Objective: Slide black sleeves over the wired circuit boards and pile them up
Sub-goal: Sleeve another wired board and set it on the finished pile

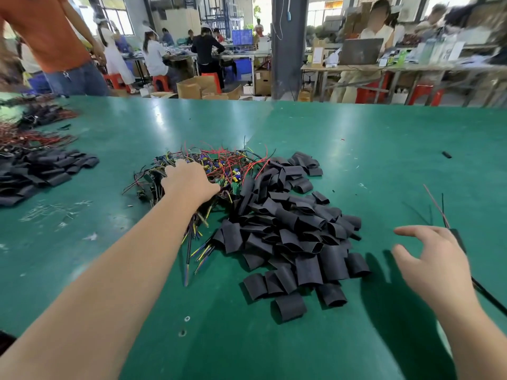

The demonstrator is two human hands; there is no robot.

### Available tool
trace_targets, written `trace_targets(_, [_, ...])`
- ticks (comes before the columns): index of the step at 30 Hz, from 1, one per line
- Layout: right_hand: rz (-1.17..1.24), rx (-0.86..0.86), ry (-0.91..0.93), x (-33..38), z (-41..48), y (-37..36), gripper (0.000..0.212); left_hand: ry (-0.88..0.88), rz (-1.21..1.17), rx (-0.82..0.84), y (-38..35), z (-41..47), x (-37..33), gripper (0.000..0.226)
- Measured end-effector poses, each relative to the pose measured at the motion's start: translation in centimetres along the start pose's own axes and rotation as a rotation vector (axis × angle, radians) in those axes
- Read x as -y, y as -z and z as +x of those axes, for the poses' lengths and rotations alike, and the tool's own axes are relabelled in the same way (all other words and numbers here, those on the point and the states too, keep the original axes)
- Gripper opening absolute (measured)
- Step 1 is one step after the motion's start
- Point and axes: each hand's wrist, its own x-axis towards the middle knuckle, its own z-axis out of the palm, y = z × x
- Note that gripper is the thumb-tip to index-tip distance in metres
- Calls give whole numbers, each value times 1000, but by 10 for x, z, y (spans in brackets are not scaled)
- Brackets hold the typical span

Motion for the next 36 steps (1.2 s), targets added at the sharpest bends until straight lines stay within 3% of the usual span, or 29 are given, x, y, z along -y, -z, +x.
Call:
trace_targets(4, [43,-11,19,-2,-1,-1,27,-66,45,-41,8,-22,-3,55])
trace_targets(8, [40,-15,15,-2,0,0,27,-252,50,-38,21,-55,-9,34])
trace_targets(11, [30,9,5,0,-1,1,28,-324,-43,216,25,-76,-11,32])
trace_targets(13, [23,29,-6,2,-2,2,29,-306,45,305,24,-84,-12,29])
trace_targets(16, [-3,38,-26,3,-3,3,28,-350,190,39,29,-90,-14,28])
trace_targets(20, [27,-10,14,6,-6,5,24,-517,-214,-60,46,-97,-23,55])
trace_targets(23, [312,38,54,17,-13,6,24,-726,-354,-159,60,-108,-34,52])
trace_targets(27, [1088,444,39,35,-25,8,28,-976,-200,-186,76,-124,-54,39])
trace_targets(29, [1381,622,29,40,-29,7,44,-1091,-78,-215,77,-136,-61,30])
trace_targets(32, [1520,612,-37,46,-33,3,46,-1204,47,-167,63,-150,-66,11])
trace_targets(36, [1481,475,-142,52,-34,-3,17,-1164,-15,-73,27,-162,-61,13])
